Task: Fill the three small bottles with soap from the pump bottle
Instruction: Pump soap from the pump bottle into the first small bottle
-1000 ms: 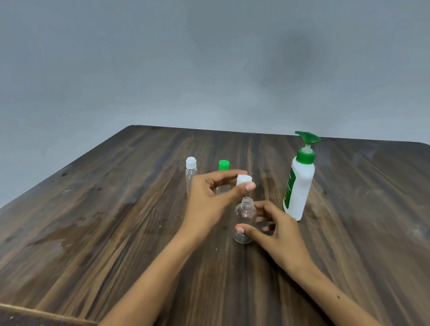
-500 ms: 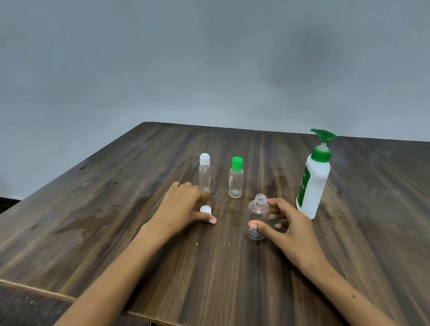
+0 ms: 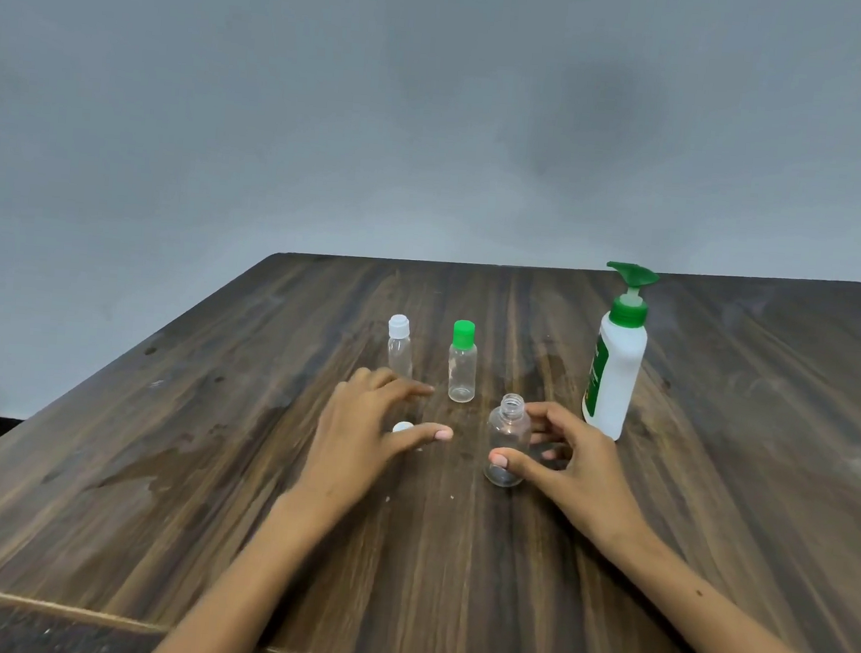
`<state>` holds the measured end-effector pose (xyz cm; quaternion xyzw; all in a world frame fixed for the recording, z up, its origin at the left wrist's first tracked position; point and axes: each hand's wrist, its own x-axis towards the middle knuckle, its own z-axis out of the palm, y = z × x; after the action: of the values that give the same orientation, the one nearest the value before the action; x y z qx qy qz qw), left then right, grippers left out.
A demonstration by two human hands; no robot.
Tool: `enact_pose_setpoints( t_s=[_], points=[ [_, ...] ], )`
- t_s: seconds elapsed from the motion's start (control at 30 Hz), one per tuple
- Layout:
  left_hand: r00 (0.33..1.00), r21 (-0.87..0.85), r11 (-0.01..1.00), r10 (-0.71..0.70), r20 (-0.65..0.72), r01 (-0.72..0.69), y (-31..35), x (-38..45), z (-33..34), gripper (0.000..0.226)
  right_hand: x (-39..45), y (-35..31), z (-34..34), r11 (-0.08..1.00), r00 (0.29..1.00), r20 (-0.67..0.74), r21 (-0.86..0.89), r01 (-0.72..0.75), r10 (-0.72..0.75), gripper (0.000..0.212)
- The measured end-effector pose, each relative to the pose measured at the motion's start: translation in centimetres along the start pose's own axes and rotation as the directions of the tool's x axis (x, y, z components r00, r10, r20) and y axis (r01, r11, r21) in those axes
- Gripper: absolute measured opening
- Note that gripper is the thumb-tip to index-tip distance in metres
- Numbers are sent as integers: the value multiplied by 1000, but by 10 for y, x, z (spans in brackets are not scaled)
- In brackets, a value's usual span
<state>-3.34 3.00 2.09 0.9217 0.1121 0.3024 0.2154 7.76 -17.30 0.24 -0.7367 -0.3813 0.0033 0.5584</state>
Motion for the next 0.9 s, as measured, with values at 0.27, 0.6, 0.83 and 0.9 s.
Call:
enact_pose_setpoints(
  t_s=[0.27,0.6,0.83,0.9],
  points=[
    [992,-335,940,-29,121,68,43,-2,31,51,-3,1,-10,999,998,-41,-8,-52,52,54],
    [986,-525,842,-47,160,125,45,3,49,30,14,1,-63,966,819,-529,-231,111,-221,46],
    [986,-583,805,-13,168,110,48,5,56,31,68,2,-60,940,876,-415,-322,109,-244,87],
    [986,-598,794,-9,165,107,48,4,57,31,74,4,-57,930,891,-394,-360,76,-226,89]
  ],
)
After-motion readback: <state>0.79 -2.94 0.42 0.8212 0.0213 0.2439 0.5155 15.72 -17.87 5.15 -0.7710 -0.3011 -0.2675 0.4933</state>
